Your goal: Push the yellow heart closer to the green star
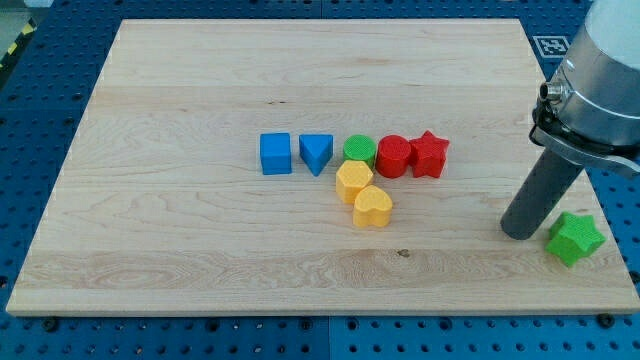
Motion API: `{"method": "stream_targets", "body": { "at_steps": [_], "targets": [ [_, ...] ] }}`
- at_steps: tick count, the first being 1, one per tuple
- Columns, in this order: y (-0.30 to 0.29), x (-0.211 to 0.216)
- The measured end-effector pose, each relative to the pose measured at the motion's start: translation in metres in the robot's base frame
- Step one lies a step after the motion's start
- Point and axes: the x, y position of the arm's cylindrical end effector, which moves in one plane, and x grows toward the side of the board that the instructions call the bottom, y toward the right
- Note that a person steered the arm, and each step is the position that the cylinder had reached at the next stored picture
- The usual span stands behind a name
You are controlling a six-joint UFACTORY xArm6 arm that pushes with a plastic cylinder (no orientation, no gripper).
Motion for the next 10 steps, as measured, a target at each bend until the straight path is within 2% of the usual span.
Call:
{"method": "stream_targets", "body": {
  "at_steps": [4,6,8,10],
  "targets": [
    [-0.077,0.014],
    [-0.179,0.014],
    [-0.162,-0.024],
    [-0.122,-0.026]
  ]
}}
